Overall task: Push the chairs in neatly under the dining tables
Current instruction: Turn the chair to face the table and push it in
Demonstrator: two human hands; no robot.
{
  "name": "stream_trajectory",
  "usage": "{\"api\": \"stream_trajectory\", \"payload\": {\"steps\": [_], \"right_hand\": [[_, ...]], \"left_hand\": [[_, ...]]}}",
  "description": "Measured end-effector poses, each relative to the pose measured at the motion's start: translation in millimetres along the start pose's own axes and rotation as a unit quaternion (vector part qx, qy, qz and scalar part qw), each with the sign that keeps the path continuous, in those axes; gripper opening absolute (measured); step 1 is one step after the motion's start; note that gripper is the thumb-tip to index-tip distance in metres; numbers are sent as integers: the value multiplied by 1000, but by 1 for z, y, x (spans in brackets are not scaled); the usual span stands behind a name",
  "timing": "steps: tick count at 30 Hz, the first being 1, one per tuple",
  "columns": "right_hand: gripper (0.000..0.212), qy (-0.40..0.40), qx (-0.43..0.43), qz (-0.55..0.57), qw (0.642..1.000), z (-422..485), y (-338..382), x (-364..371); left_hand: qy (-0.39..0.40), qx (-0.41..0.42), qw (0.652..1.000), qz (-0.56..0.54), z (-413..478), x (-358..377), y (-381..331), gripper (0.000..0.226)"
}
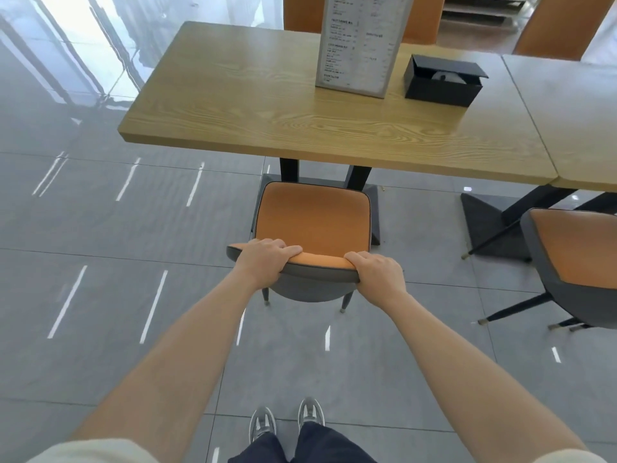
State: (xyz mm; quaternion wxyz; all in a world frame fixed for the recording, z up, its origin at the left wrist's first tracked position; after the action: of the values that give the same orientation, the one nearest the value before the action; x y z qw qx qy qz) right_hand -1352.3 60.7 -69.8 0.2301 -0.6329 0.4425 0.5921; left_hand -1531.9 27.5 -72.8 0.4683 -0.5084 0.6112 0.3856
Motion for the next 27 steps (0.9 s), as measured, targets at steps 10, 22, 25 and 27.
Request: {"api": "stream_trajectory", "payload": {"steps": [10,22,25,27], "right_hand": [[58,116,16,42,992,-2,1,3],[71,17,-81,67,994,52,119,-20],[72,4,-121,54,991,76,169,-29],[73,3,-135,40,990,96,204,-32]], "left_hand": [[1,1,1000,-10,-5,0,-6,47],[-65,-145,986,-53,-72,-30,85,58],[-102,-199,974,-35,-97,-45,139,59],[-124,-228,965,-32,-113,-52,178,61]]}}
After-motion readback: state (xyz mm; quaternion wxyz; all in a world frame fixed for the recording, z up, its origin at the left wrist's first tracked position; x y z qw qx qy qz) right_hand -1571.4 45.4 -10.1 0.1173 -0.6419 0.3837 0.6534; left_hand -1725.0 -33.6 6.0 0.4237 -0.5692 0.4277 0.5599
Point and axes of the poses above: each hand's wrist, its own z-axis towards the middle knuckle, its own x-axis out of the palm, y = z × x, the point moved 7 cm from there along z, towards the middle knuckle, and after that the axes turned 5 degrees about z, right-handed, at the moved point
